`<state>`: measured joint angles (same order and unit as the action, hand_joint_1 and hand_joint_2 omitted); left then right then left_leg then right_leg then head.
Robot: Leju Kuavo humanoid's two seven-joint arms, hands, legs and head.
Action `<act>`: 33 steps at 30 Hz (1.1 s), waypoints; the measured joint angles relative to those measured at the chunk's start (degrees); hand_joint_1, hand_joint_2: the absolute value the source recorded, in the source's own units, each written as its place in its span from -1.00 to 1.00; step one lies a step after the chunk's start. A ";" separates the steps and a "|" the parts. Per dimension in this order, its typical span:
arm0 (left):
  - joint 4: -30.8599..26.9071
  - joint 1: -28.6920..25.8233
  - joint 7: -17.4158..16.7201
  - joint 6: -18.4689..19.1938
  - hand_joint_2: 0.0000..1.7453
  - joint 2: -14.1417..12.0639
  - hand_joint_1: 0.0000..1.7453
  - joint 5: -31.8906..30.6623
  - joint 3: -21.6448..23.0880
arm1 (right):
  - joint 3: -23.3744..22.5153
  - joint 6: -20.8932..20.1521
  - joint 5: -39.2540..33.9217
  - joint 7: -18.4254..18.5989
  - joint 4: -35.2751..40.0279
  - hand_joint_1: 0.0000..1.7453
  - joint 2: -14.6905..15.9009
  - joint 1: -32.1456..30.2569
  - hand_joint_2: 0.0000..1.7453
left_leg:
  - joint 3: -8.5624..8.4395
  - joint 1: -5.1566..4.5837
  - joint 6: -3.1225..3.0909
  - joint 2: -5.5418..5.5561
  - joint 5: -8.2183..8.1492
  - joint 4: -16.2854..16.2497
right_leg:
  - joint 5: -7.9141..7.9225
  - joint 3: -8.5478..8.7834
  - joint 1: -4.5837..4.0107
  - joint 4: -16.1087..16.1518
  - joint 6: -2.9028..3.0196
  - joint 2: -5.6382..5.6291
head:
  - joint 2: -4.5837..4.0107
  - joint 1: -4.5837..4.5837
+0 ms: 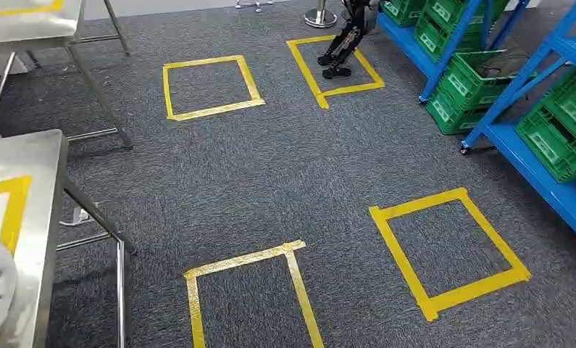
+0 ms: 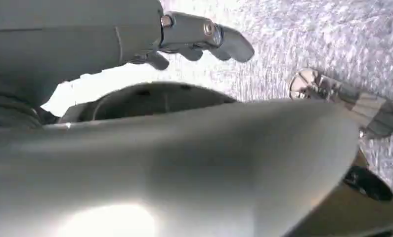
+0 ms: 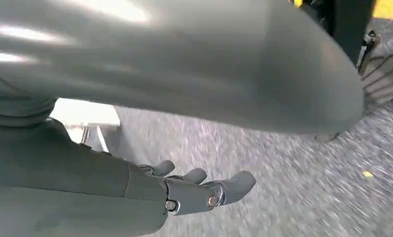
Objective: Take the parts from the cabinet and place them on the table.
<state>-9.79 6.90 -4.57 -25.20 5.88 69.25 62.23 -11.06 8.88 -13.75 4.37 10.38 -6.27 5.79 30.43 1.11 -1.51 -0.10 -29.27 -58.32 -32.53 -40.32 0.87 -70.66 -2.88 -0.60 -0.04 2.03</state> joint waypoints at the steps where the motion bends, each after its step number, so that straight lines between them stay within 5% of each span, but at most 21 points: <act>1: 0.00 -0.07 0.04 0.02 -1.00 -0.18 -1.00 -0.20 0.07 | 0.05 -0.20 -0.11 0.20 0.00 -1.00 -0.33 -0.05 -1.00 | 0.01 -0.21 -0.14 -1.04 -0.09 -0.01 | -1.32 -1.75 0.00 -3.79 0.06 0.07 | 0.00 0.20; 3: -0.02 0.01 0.94 0.04 -1.00 -0.42 -1.00 0.00 0.39 | 0.26 -0.11 -0.90 0.72 0.00 -1.00 -1.03 -0.22 -1.00 | -0.06 -0.63 -0.36 -2.77 -0.29 -0.02 | -0.19 -1.75 -0.13 -4.22 0.50 0.10 | 0.00 0.28; 5: -0.04 0.22 1.46 0.15 -1.00 -0.53 -1.00 0.24 0.42 | 0.24 0.24 -1.49 0.99 0.00 -1.00 -1.42 -0.39 -1.00 | -0.35 -0.90 -0.48 -4.09 -0.55 -0.01 | 4.22 2.83 -0.74 4.45 1.59 0.85 | 0.00 0.44; 6: -0.15 0.28 1.55 0.18 -1.00 -0.55 -1.00 0.24 0.50 | 0.24 0.35 -1.64 1.12 -0.02 -1.00 -1.55 -0.40 -1.00 | -0.54 -0.93 -0.40 -4.65 -0.68 0.02 | 6.14 5.68 -1.56 9.72 2.49 3.03 | 0.00 0.46; 7: -0.22 0.27 1.44 0.28 -1.00 -0.53 -1.00 0.07 0.59 | 0.24 0.44 -1.75 1.18 -0.02 -1.00 -1.58 -0.28 -1.00 | -0.63 -1.01 -0.19 -5.20 -0.81 0.07 | 5.11 6.64 -2.46 11.87 3.08 6.10 | 0.00 0.44; 11: -0.48 0.57 1.03 1.05 -1.00 -0.48 -1.00 -1.82 1.60 | 0.24 1.48 -2.32 2.03 -0.02 -1.00 -1.86 -0.41 -1.00 | -1.31 -1.10 0.67 -7.79 -0.93 0.65 | 5.86 6.57 -2.78 13.10 3.74 3.18 | 0.00 0.48; 12: -0.50 0.72 1.07 1.01 -1.00 -0.64 -1.00 -2.06 1.90 | 0.24 1.81 -2.60 2.12 -0.04 -1.00 -2.08 -0.57 -1.00 | -0.83 -0.88 1.01 -6.18 -1.57 0.33 | 6.56 8.60 -1.80 14.55 3.67 2.64 | 0.00 0.51; 13: -0.52 0.78 1.12 1.01 -1.00 -0.68 -1.00 -2.19 2.23 | 0.22 1.97 -2.75 2.14 -0.04 -1.00 -2.17 -0.50 -1.00 | -0.61 -0.66 1.20 -2.81 -2.44 -1.18 | 6.55 9.08 -1.85 15.17 3.74 2.03 | 0.00 0.30; 14: -0.55 0.76 1.09 1.03 -1.00 -0.72 -1.00 -2.27 2.51 | 0.24 2.10 -2.95 2.14 -0.04 -1.00 -2.43 -0.39 -1.00 | 1.25 -0.58 1.39 -0.96 -4.32 -5.12 | 6.89 9.05 -1.72 15.11 4.17 1.36 | 0.00 -0.02; 16: -0.52 0.66 1.03 1.01 -1.00 -0.94 -1.00 -2.30 2.76 | 0.22 2.16 -3.06 2.14 -0.04 -1.00 -2.60 -0.26 -1.00 | 5.80 -0.39 1.83 -0.17 -7.40 -13.76 | 6.89 8.84 -1.59 15.02 4.15 -0.32 | 0.00 -0.90; 17: -0.52 0.59 0.88 1.07 -1.00 -1.03 -1.00 -2.39 2.82 | 0.22 2.25 -3.19 2.12 -0.04 -1.00 -2.63 -0.29 -1.00 | 7.23 -0.27 2.00 -0.13 -7.53 -16.10 | 6.87 8.82 -1.54 14.93 4.13 -1.15 | 0.00 -1.11; 19: -0.52 0.32 0.24 1.64 -1.00 -1.20 -1.00 -2.54 3.00 | 0.22 2.58 -3.30 1.64 -0.04 -1.00 -2.63 -0.41 -1.00 | 6.51 0.05 2.26 -0.02 -4.08 -12.99 | 6.66 8.85 -1.19 14.51 3.76 -3.05 | 0.00 -1.40; 21: -0.52 0.36 -0.02 3.09 -1.00 -1.29 -1.00 -2.47 3.35 | 0.22 3.04 -3.30 0.66 -0.04 -1.00 -2.63 -0.46 -1.00 | 2.11 0.81 2.91 1.71 1.31 -3.05 | 6.13 8.70 -0.66 13.47 2.88 -4.88 | 0.00 -1.68; 22: -0.55 0.38 0.02 3.89 -1.00 -1.27 -1.00 -2.30 3.43 | 0.22 3.21 -3.41 -0.24 -0.04 -1.00 -2.54 -0.51 -1.00 | 1.25 1.12 3.44 5.04 -0.06 -1.58 | 5.81 8.18 -0.77 12.87 2.28 -5.48 | 0.00 -1.84; 23: -0.66 0.41 -0.02 4.44 -1.00 -1.20 -1.00 -2.10 3.59 | 0.22 3.28 -3.78 -1.38 -0.02 -1.00 -2.34 -0.22 -1.00 | 1.20 1.09 2.65 5.63 -0.26 -0.76 | 5.46 7.58 -0.61 11.82 1.72 -6.12 | 0.00 -2.23; 26: -0.72 0.47 0.26 6.23 -1.00 -1.18 -1.00 -1.01 3.72 | 0.22 3.06 -3.43 -3.47 -0.04 -1.00 -1.58 -0.65 -1.00 | 0.45 0.43 1.13 3.45 -0.08 -0.97 | 6.10 6.17 -0.09 12.58 0.51 -7.85 | 0.00 -1.68; 27: -0.72 0.38 1.07 6.69 -1.00 -1.07 -1.00 -0.66 3.69 | 0.22 3.41 -3.21 -3.56 -0.04 -1.00 -0.96 -0.62 -1.00 | 0.40 0.71 0.62 2.60 0.15 -0.65 | 5.94 6.06 -0.01 12.13 0.39 -7.53 | 0.00 -1.62; 28: -0.74 0.40 1.83 7.21 -1.00 -1.05 -1.00 -0.44 3.69 | 0.22 4.08 -3.23 -3.76 -0.04 -1.00 -0.75 -0.49 -1.00 | 0.28 0.54 0.33 1.96 0.17 -0.51 | 4.82 5.46 -0.35 10.55 0.34 -3.89 | 0.00 -1.16; 29: -0.77 0.35 2.19 7.54 -1.00 -0.96 -1.00 -0.26 3.69 | 0.22 4.42 -3.23 -3.84 -0.04 -1.00 -0.31 -0.25 -1.00 | 0.27 0.33 -0.03 1.15 0.17 -0.45 | 2.83 3.89 -0.36 7.33 0.18 -1.83 | 0.00 -0.39; 31: -0.72 -0.21 2.56 8.63 -1.00 -0.90 -1.00 -0.26 3.69 | 0.22 4.08 -3.23 -5.57 0.00 -1.00 0.50 -0.10 -1.00 | 0.44 -0.21 -0.32 -0.98 0.01 -0.47 | -1.48 -0.72 -0.27 -2.03 -0.04 -0.25 | 0.00 0.22; 33: -0.70 -0.25 2.73 9.05 -1.00 -0.88 -1.00 -0.26 3.69 | 0.22 3.39 -3.23 -7.38 0.00 -1.00 1.31 -0.22 -1.00 | 0.51 -0.59 -0.49 -2.60 -0.13 -0.49 | -1.67 -1.97 -0.30 -4.81 0.17 0.01 | 0.00 0.35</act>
<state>-10.49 6.65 -1.84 -16.15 5.01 68.98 65.92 -10.84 12.26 -16.98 -3.01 10.38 -4.96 5.57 30.94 0.52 -2.00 -2.70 -29.39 -58.81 -34.21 -42.29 0.57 -75.46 -2.72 -0.59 -0.04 2.38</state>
